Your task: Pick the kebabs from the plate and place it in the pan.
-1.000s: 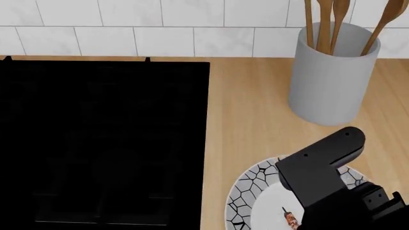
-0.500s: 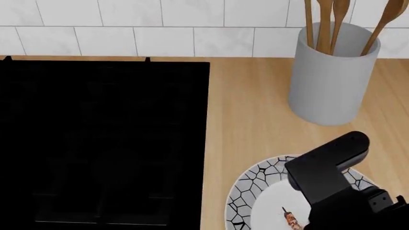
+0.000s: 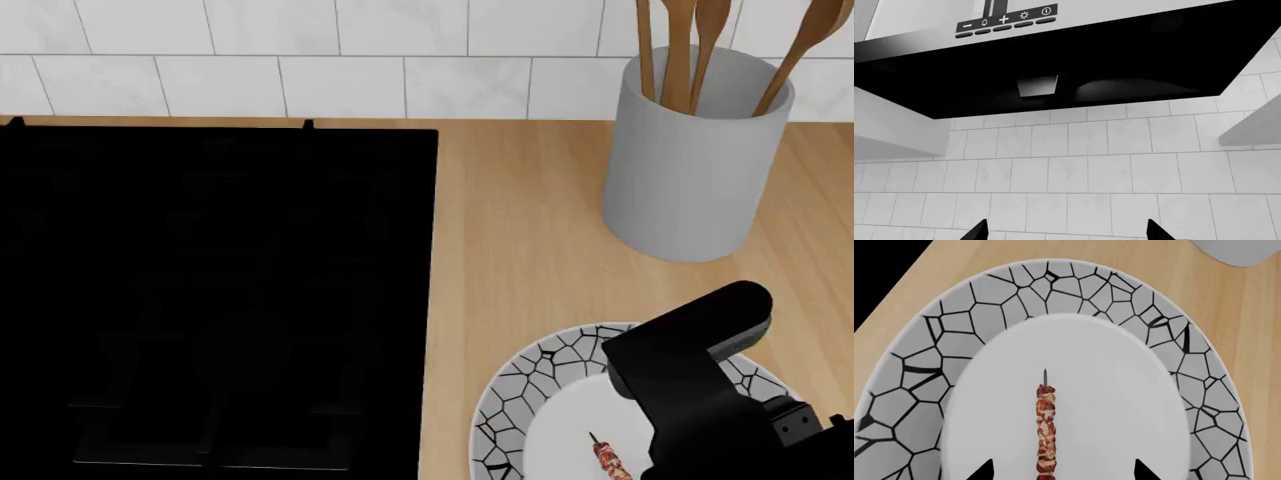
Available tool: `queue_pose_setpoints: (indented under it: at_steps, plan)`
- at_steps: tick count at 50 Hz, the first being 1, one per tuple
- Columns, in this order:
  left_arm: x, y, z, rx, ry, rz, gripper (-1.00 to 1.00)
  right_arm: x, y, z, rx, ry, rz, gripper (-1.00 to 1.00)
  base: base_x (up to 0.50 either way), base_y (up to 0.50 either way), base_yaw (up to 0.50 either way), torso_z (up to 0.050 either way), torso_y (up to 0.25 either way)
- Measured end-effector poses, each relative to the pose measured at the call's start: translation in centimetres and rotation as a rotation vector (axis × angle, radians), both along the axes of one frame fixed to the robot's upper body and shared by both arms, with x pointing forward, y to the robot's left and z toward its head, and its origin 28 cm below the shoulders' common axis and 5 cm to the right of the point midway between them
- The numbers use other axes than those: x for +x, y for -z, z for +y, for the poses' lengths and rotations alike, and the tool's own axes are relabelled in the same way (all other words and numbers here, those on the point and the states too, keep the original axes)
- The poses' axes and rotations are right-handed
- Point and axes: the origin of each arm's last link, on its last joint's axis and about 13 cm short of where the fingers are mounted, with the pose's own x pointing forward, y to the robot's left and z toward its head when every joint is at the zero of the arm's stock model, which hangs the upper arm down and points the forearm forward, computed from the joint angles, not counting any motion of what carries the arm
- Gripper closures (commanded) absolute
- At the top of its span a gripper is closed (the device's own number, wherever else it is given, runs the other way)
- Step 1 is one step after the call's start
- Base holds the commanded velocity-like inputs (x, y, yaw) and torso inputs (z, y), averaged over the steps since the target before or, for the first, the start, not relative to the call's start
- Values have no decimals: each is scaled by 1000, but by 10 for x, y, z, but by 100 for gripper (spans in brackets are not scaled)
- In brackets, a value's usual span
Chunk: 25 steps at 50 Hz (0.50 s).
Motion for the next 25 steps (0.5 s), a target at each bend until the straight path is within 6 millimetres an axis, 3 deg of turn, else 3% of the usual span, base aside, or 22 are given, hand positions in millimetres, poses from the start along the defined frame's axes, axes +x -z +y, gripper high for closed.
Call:
queue_pose_setpoints:
  at_steps: [25]
  plan:
    - [9,-10,5,37,-13,4,-100,3,1,5,-22,-27,36,-100,0,0,0,0,0]
